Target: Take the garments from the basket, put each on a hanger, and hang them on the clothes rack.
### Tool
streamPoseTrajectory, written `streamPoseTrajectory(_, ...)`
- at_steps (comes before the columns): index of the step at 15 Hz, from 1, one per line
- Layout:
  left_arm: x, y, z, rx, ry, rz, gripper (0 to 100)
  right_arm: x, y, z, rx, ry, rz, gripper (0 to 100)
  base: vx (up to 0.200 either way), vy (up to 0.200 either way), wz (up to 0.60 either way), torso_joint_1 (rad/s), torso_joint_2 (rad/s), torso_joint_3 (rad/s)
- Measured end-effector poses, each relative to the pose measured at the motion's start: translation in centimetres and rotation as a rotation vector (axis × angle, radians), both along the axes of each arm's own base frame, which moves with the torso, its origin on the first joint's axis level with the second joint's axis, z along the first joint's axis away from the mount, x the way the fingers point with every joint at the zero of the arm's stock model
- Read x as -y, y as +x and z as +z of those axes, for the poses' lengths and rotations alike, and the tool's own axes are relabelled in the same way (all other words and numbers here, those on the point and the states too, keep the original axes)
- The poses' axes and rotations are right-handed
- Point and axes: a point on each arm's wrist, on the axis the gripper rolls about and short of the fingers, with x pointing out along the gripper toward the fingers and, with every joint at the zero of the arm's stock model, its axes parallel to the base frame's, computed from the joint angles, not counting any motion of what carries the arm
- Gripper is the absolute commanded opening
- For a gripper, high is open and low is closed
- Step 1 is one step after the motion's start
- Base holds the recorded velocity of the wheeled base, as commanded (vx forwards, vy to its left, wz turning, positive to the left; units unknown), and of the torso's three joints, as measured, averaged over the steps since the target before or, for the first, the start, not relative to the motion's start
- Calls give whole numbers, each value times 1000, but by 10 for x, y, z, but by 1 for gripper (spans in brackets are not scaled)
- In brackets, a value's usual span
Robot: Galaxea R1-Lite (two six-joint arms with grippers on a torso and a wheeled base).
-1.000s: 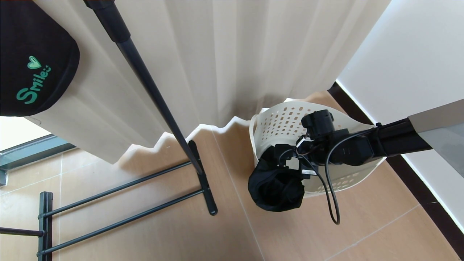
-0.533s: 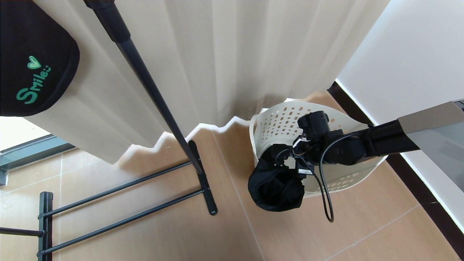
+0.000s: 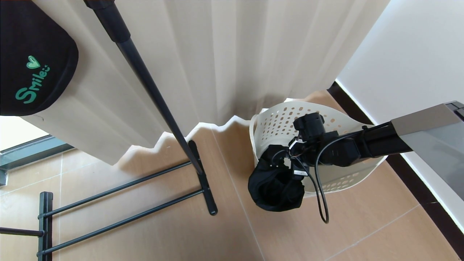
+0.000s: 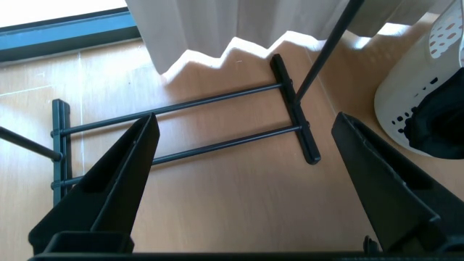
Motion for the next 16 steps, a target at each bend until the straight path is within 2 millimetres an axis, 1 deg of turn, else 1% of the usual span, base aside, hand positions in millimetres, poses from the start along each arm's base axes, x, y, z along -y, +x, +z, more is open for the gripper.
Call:
streamPoseTrajectory(3, 0, 0, 0, 0, 0, 0, 100, -10, 4, -4, 0, 36, -14, 100, 0, 0, 0, 0, 0, 0)
streamPoseTrajectory(9, 0, 0, 0, 0, 0, 0, 100, -20, 10, -2, 17, 88, -39, 100, 0, 0, 0, 0, 0, 0)
streamPoseTrajectory(10, 0, 0, 0, 0, 0, 0, 100, -21, 11, -3, 16, 90, -38, 0, 0, 0, 0, 0, 0, 0)
streamPoseTrajectory(14, 0, 0, 0, 0, 0, 0, 100, -22, 10, -5, 7, 129, -78, 0, 0, 0, 0, 0, 0, 0)
streamPoseTrajectory(16, 0, 0, 0, 0, -1, 0, 100, -21, 9, -1, 6, 161, -109, 0, 0, 0, 0, 0, 0, 0)
